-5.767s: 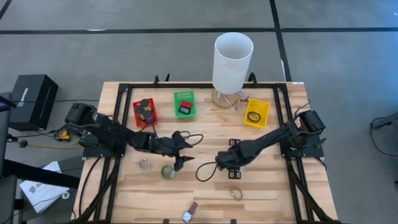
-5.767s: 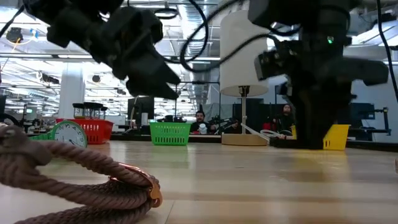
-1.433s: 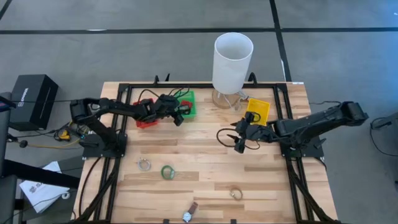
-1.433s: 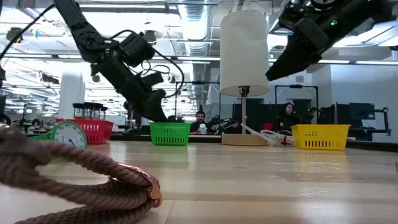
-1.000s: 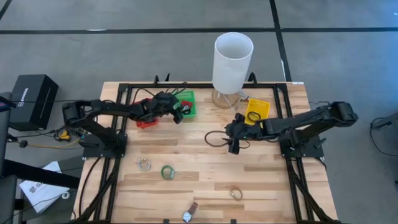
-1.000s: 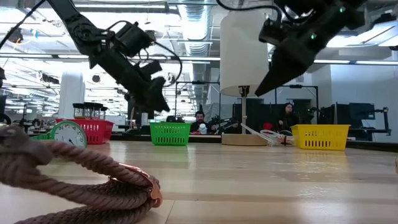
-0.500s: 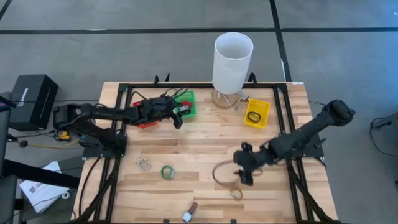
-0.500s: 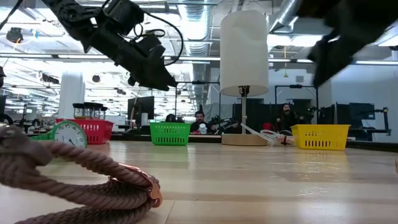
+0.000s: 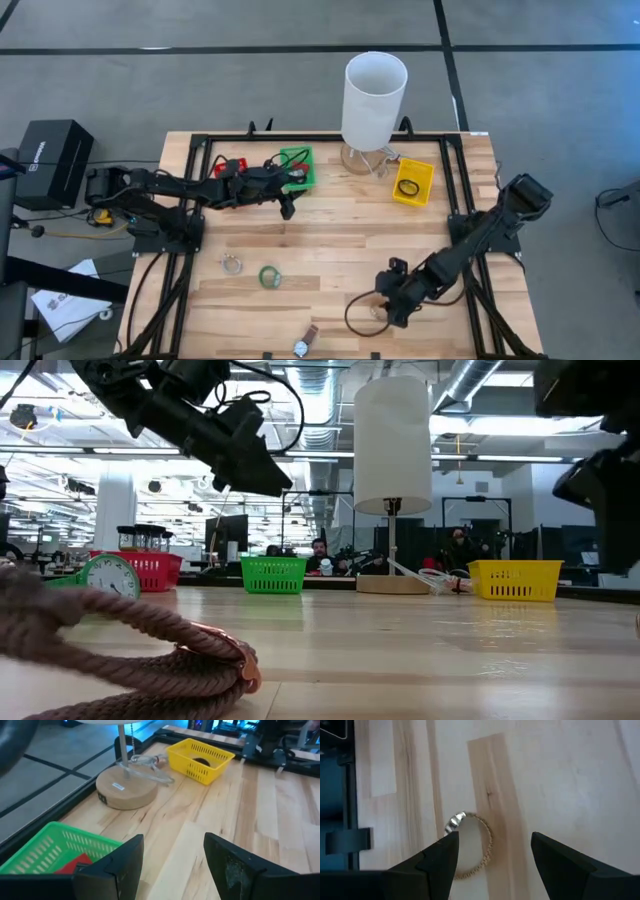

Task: Pick & Place Office items
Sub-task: Put the gold wrist watch into the yellow bin

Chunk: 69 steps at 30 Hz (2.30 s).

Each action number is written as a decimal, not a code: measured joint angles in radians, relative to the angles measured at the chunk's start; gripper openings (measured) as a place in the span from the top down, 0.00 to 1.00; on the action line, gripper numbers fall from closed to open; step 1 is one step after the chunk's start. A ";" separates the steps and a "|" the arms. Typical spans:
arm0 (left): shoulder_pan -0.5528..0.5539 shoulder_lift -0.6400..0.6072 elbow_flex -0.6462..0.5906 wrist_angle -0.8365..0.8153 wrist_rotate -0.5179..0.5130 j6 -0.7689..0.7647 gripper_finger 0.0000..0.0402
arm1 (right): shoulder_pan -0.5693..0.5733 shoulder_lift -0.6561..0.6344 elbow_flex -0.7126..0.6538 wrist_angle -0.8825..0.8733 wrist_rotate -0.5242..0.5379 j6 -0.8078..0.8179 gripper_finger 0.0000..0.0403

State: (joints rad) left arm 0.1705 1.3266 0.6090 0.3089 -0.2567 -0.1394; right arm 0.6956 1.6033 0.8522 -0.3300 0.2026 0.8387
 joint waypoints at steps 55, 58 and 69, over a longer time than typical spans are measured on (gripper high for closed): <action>-0.001 0.000 0.000 0.059 0.000 0.027 0.54 | -0.026 0.201 0.095 -0.076 -0.046 0.003 0.97; -0.001 0.000 0.000 0.059 0.000 0.027 0.54 | -0.026 0.194 0.094 -0.078 -0.046 0.003 0.99; -0.001 0.000 0.000 0.058 0.000 0.027 0.54 | -0.023 0.051 0.090 -0.124 -0.032 0.000 0.99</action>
State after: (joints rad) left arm 0.1696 1.3266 0.6086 0.3672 -0.2569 -0.1127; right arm 0.6726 1.6545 0.9421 -0.4545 0.1703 0.8387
